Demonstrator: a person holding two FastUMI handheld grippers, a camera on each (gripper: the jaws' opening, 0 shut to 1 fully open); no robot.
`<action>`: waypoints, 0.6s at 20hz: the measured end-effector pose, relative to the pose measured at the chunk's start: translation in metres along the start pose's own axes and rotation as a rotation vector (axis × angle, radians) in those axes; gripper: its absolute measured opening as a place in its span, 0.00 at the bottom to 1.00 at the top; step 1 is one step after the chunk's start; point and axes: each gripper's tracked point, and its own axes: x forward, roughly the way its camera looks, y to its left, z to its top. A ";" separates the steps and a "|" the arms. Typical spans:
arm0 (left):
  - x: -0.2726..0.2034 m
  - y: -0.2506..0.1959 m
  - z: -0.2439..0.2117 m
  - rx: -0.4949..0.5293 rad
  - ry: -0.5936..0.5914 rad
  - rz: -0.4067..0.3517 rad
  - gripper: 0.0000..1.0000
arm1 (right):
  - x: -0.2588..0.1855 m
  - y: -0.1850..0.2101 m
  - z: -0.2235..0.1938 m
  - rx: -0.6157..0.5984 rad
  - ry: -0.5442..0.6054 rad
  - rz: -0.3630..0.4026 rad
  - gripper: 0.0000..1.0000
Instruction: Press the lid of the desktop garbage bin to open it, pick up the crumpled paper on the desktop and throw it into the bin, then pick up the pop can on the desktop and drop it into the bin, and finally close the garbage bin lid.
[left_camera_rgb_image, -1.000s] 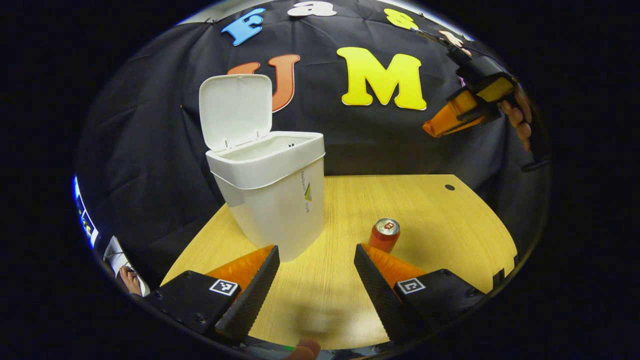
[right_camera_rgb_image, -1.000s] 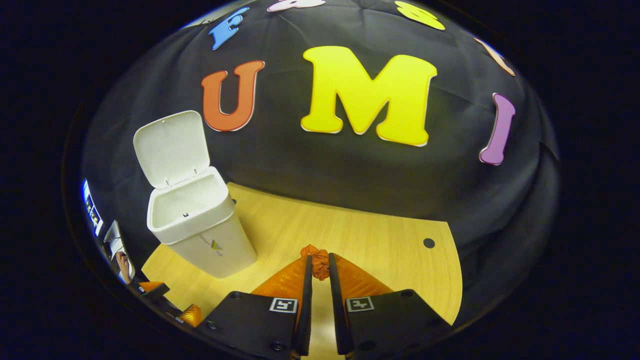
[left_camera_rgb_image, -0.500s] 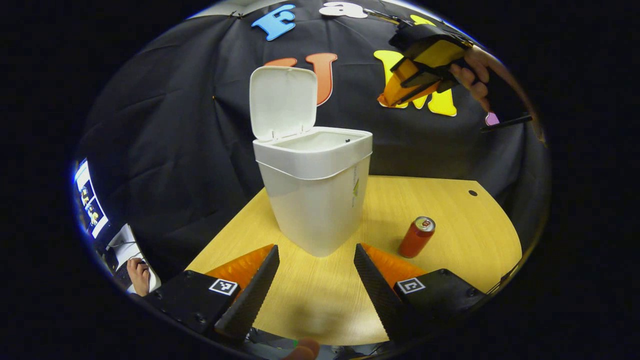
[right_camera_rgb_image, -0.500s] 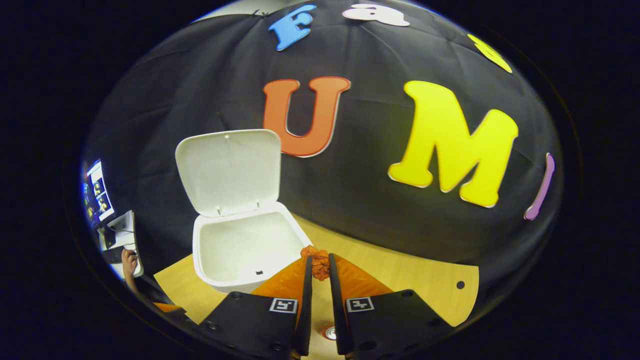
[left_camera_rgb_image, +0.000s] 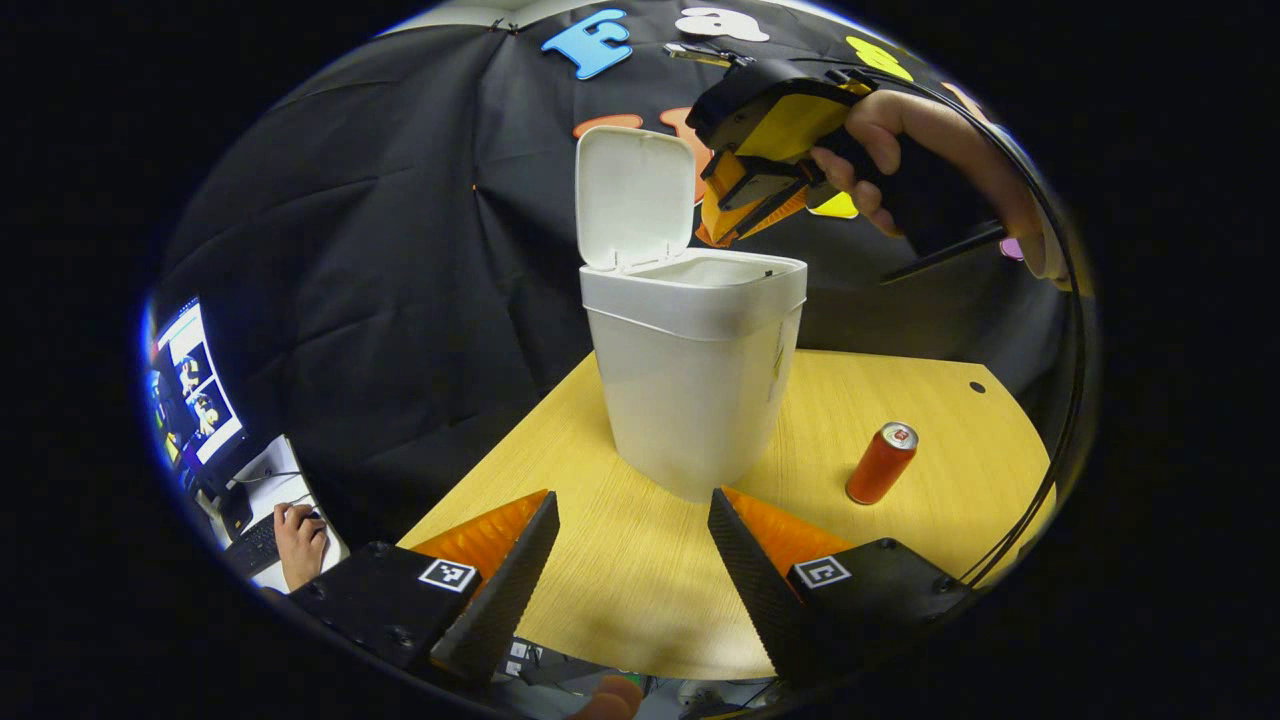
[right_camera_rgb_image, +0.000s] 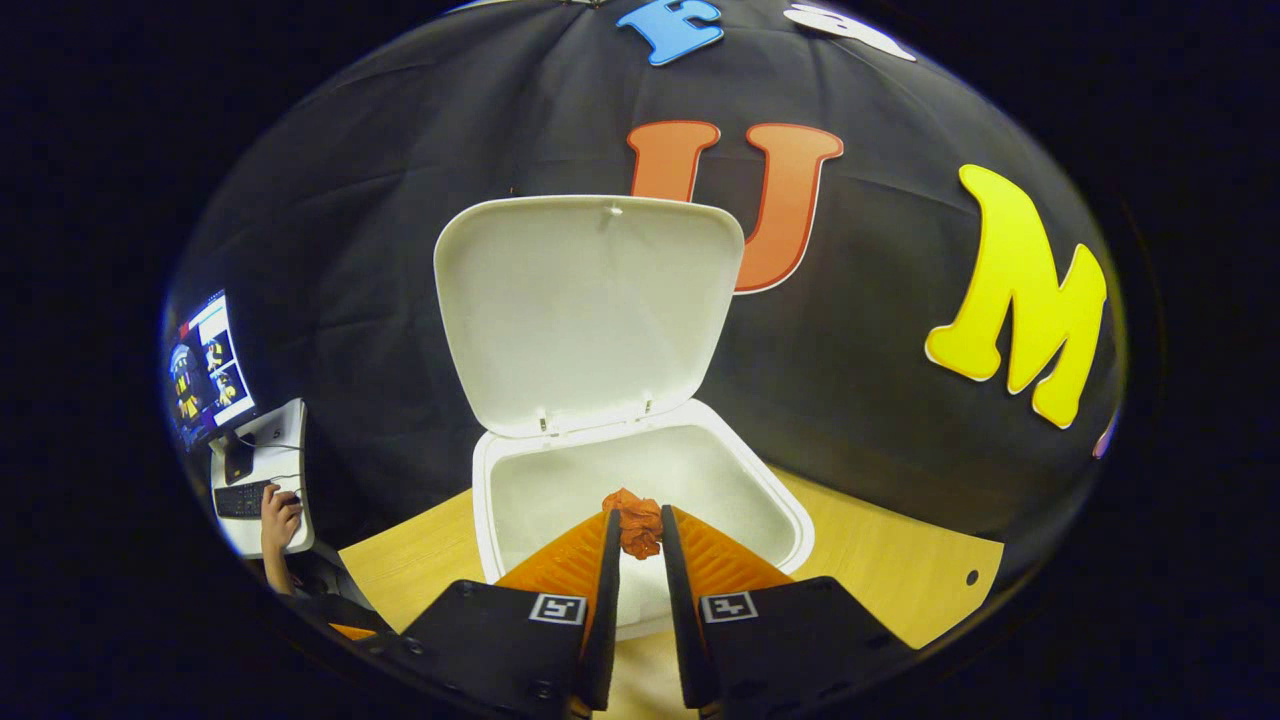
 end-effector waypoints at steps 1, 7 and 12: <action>-0.001 0.002 -0.003 -0.001 0.003 0.003 0.99 | 0.002 -0.001 -0.001 0.016 0.001 -0.007 0.28; 0.003 -0.005 -0.006 -0.002 0.012 -0.016 0.99 | 0.000 -0.006 -0.002 0.083 -0.007 0.000 0.50; 0.004 -0.021 -0.002 0.017 0.005 -0.053 0.99 | -0.013 -0.011 0.005 0.086 -0.048 0.003 0.71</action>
